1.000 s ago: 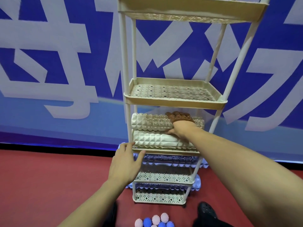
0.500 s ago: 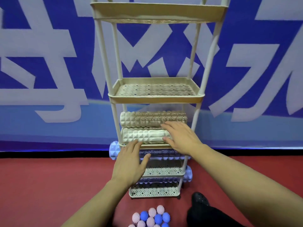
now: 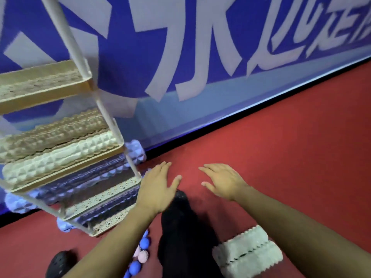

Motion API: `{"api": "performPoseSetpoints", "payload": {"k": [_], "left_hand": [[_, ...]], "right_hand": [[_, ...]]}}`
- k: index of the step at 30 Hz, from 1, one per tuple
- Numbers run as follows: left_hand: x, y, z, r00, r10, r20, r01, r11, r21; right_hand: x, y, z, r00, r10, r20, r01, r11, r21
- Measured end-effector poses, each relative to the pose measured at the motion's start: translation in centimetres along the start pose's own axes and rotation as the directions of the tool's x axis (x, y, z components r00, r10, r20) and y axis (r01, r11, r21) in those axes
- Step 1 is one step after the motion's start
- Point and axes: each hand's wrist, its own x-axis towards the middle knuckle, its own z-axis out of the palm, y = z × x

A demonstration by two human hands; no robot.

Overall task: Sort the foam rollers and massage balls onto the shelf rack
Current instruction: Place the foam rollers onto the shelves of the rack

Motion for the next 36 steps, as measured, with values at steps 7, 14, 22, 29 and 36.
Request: {"api": "performPoseSetpoints", "payload": {"k": [7, 14, 22, 29, 36], "left_hand": [[4.3, 3.7, 6.9, 0.943, 0.132, 0.304, -0.079, 0.980, -0.180], [7.1, 1.0, 10.7, 0.927, -0.005, 0.375, 0.116, 0.955, -0.274], [8.1, -5.4, 14.0, 0.922, -0.085, 0.377, 0.174, 0.963, -0.207], [7.8, -9.7, 16.2, 0.915, -0.191, 0.355, 0.281, 0.934, -0.223], [6.8, -11.1, 15.8, 0.913, -0.200, 0.356, 0.297, 0.924, -0.241]], "right_hand": [[-5.1, 8.4, 10.3, 0.956, 0.124, 0.264, -0.144, 0.988, 0.055], [-7.2, 11.3, 21.4, 0.828, 0.037, 0.559, -0.142, 0.979, 0.146], [-6.9, 11.2, 30.6, 0.729, -0.001, 0.684, -0.148, 0.976, 0.160], [-5.1, 10.8, 34.1, 0.686, -0.040, 0.726, 0.012, 0.999, 0.043], [-4.9, 10.4, 34.0, 0.719, -0.060, 0.692, 0.060, 0.998, 0.024]]}}
